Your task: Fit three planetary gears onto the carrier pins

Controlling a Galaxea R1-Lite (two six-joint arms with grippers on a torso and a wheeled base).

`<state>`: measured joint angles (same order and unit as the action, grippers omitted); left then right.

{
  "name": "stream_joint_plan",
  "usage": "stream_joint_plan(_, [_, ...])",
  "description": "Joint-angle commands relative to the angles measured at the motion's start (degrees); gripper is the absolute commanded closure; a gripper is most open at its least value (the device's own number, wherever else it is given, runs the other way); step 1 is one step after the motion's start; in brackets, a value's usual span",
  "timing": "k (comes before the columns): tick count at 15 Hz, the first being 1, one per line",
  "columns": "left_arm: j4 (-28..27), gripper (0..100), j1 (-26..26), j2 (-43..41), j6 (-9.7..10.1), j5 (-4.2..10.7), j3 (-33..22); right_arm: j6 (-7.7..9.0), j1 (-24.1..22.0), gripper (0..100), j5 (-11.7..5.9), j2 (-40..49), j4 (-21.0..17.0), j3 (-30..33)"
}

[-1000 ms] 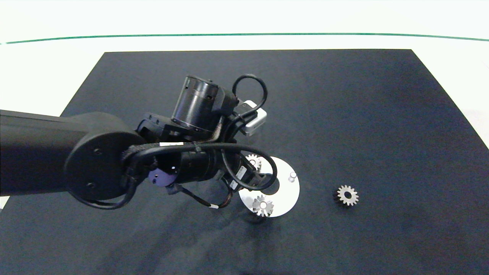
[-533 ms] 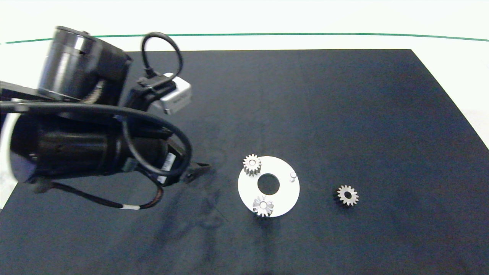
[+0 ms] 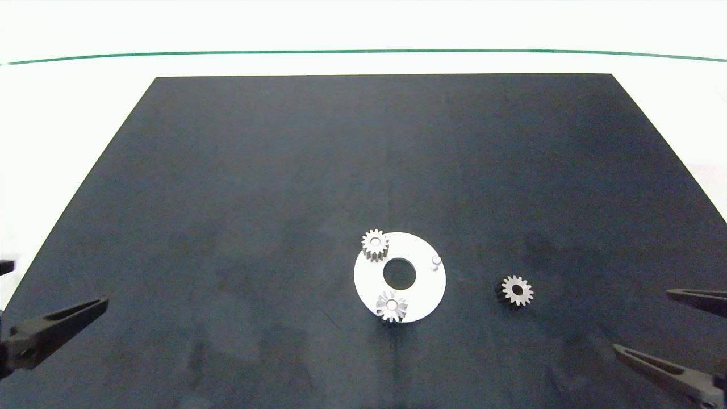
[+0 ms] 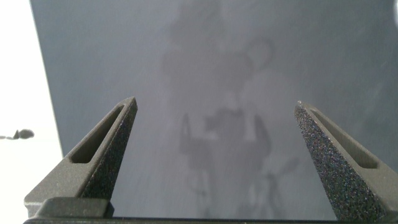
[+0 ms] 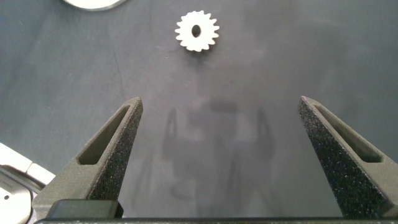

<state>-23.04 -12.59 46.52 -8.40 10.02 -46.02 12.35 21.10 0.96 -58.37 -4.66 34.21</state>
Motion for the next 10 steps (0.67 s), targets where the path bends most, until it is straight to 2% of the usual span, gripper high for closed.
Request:
stream_joint_plan(1, [-5.2, 0, 4.7, -13.5, 0.84, 0.09, 2.0, 0.13, 3.6, 0, -0.08, -15.7, 2.4, 3.0])
stream_joint_plan(4, [-7.6, 0, 5.5, -17.0, 3.83, 0.09, 2.4, 0.04, 4.7, 0, -0.35, -20.0, 2.5, 5.9])
stream_joint_plan(7, [-7.8, 0, 5.5, -19.6, 4.00, 0.09, 3.0, 0.13, 4.7, 0, -2.63, -23.2, 3.3, 8.0])
stream_joint_plan(10, [-8.7, 0, 5.6, -21.0, 4.62, 0.09, 3.0, 0.13, 4.7, 0, -4.92, -26.4, 6.9, 8.4])
